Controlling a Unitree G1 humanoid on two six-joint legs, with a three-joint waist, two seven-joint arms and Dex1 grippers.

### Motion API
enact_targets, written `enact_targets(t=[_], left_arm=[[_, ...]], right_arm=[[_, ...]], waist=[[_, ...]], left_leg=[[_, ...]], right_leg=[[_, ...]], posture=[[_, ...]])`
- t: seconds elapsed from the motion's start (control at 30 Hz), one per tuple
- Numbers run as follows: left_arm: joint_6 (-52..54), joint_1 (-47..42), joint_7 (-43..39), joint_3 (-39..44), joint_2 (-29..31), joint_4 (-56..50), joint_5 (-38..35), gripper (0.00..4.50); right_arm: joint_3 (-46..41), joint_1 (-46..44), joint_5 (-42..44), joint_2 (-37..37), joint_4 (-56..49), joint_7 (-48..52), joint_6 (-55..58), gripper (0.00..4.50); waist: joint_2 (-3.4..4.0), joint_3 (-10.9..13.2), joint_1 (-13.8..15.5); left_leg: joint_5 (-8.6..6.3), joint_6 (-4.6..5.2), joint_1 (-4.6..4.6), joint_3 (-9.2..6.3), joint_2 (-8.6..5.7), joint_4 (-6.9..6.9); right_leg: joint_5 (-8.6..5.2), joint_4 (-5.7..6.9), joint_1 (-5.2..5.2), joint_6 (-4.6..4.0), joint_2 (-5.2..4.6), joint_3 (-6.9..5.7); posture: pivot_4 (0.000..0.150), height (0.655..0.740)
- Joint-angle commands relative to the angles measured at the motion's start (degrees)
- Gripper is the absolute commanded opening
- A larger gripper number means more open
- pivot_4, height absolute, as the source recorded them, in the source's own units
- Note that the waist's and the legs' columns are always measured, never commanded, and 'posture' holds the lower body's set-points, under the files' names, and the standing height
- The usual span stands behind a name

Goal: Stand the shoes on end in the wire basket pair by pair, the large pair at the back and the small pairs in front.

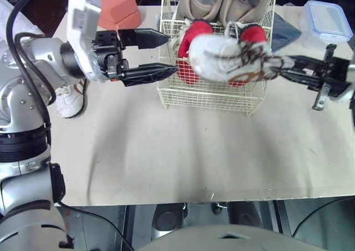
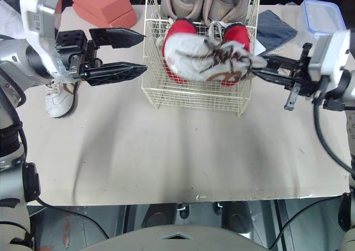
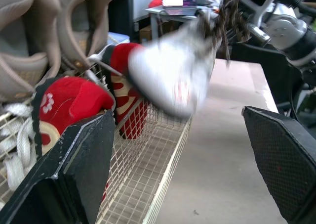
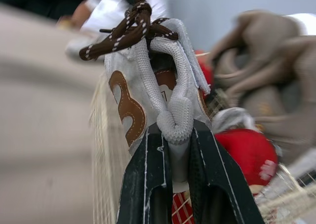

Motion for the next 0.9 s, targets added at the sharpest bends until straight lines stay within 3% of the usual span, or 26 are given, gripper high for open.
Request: enact_targets(t=[0.03,0.3,0.57,0.9], left_arm=[[-1.65,-0.35,-0.99,0.05,-0.49,-1.55,1.01,4.5],[-2.39,-0.06,-4.38,-2.13,0.04,-1.8,3.73,4.5],[-1.27,-0.63,-11.74,-7.91,0.52,-3.69,5.0,4.5],[-4.84,-4.16,-12.21,-12.23,-0.64,1.83,13.67,4.5]], right_arm=[[2.92,-4.02,-5.25,1.42,0.05,2.84,-10.38,0.01],[10.84,-13.86,-13.82,3.61,6.31,10.31,-32.87,0.01],[14.98,-20.0,-19.66,3.76,14.07,10.4,-43.5,0.01],[16.74,-23.01,-21.65,5.11,16.62,6.96,-54.25,0.01]], waist=[[0.0,0.0,-0.09],[-0.02,0.03,-0.06],[-0.04,0.04,-0.07],[-0.04,0.04,-0.06]], left_leg=[[0.0,0.0,0.0,0.0,0.0,0.0],[0.01,-0.01,0.06,0.05,0.05,0.01],[0.01,-0.01,0.02,0.04,0.02,0.07],[0.01,-0.01,0.03,0.07,0.03,0.09]], right_leg=[[0.0,0.01,0.0,0.0,0.0,0.0],[-0.01,0.06,-0.01,0.01,0.05,0.05],[-0.01,0.07,-0.01,0.01,0.02,0.01],[0.0,0.1,-0.03,-0.02,0.04,0.01]], posture=[[0.15,0.686],[0.15,0.686],[0.15,0.686],[0.15,0.686]])
